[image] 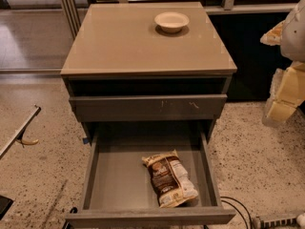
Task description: Pick brown chip bag from middle drawer and place on counter
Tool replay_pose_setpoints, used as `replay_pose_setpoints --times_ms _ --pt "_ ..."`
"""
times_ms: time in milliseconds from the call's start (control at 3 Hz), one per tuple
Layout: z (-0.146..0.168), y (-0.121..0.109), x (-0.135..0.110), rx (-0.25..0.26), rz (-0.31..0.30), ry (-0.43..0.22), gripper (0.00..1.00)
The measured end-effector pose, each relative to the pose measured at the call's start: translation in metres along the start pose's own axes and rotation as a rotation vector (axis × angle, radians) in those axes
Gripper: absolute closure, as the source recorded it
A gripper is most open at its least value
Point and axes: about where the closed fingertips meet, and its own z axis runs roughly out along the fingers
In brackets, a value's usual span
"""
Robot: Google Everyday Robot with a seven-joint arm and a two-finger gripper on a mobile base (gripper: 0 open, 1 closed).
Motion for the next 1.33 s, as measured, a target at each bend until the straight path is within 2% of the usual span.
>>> replay_pose_setpoints --times_ms 667,1000,1333 --pt "0.012 0.0 -0.002 0.002 0.01 -0.009 0.0" --pt "0.048 -0.001 -0.004 -0.006 0.054 -0.032 0.0" --pt "0.106 0.017 -0.008 -0.033 0.125 -0.082 0.0"
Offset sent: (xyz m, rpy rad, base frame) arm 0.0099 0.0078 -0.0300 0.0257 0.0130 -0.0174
